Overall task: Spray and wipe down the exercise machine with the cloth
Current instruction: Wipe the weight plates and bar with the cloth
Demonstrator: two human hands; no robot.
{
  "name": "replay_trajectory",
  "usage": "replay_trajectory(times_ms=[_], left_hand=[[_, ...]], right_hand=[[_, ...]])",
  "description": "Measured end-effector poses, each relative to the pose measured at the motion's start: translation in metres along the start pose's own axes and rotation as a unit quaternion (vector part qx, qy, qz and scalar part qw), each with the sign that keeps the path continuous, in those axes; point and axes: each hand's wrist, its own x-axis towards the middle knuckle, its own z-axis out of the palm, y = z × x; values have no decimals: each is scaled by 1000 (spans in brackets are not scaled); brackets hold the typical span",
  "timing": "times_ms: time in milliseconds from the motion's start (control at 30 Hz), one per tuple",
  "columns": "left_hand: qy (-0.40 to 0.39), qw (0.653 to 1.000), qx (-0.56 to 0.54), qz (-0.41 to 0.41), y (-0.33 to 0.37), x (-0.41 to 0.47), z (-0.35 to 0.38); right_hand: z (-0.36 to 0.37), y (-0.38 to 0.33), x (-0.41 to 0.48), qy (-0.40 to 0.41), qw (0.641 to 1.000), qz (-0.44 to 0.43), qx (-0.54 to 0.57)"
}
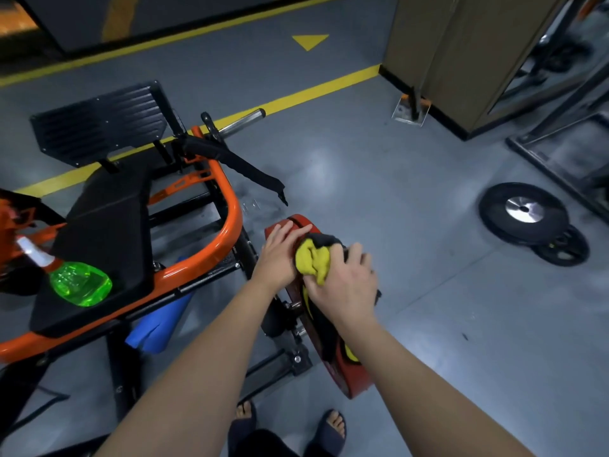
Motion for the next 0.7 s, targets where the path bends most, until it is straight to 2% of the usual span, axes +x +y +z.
replay_trajectory(times_ms=[100,200,367,500,600,700], left_hand=[[-18,999,31,-33,-8,20,-6],[-23,998,-1,-52,-13,31,-10],[-9,995,-75,-57,-13,33,-9],[9,994,-88,-59,-15,33,-9],[-7,995,-72,-66,-14,34,-18],[-17,999,19,-48,-8,32,-22]], right_hand=[[0,-22,26,-20,1000,18,9],[-2,-16,21,-27,999,1,25],[-3,33,-36,18,996,-31,85],[2,29,-22,33,998,-21,42],[4,21,-14,28,999,-21,29],[1,14,2,12,999,-18,32]])
